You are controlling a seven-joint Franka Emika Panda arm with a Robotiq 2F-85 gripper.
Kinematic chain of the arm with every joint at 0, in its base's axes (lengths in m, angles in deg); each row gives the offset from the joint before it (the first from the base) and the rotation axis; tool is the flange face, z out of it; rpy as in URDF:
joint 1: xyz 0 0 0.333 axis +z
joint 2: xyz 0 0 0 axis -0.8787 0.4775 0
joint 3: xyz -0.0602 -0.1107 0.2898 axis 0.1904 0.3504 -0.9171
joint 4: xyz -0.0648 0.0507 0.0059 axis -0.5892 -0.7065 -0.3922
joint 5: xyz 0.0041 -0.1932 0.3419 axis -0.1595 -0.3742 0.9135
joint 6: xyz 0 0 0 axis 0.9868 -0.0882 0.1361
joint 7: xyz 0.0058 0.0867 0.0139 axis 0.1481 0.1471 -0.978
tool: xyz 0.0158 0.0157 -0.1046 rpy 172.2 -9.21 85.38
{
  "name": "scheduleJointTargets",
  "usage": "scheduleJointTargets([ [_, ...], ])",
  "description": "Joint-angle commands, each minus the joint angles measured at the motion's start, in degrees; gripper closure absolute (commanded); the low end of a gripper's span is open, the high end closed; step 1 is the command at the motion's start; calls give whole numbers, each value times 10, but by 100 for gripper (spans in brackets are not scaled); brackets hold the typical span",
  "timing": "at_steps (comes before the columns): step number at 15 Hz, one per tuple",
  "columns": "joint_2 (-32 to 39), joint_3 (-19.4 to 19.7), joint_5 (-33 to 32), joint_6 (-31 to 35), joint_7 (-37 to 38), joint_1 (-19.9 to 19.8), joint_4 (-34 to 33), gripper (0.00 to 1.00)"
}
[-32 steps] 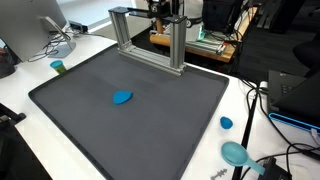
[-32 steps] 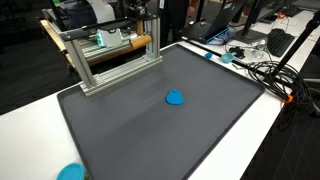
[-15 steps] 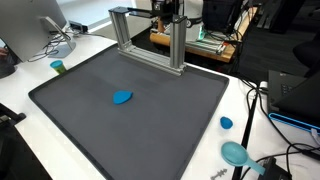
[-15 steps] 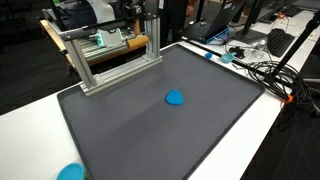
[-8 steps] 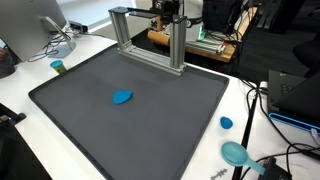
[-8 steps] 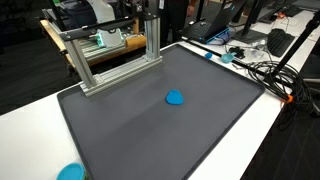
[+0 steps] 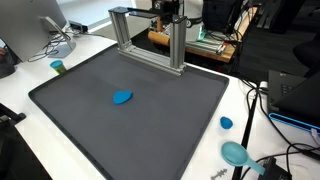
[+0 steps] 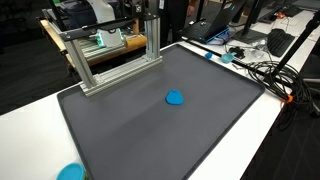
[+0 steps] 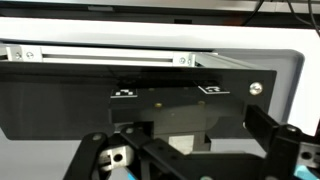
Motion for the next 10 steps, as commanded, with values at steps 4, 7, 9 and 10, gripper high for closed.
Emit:
scheduleJointTargets([
  [4,13,-31,-60,7,69,-30,0,0],
  [7,-6,-18,-32,-3,48,-17,-1,0],
  [9,-20,2,-1,-11,17,-6,-4,0],
  [10,-26,6,7,-14,13,-7,-7,0],
])
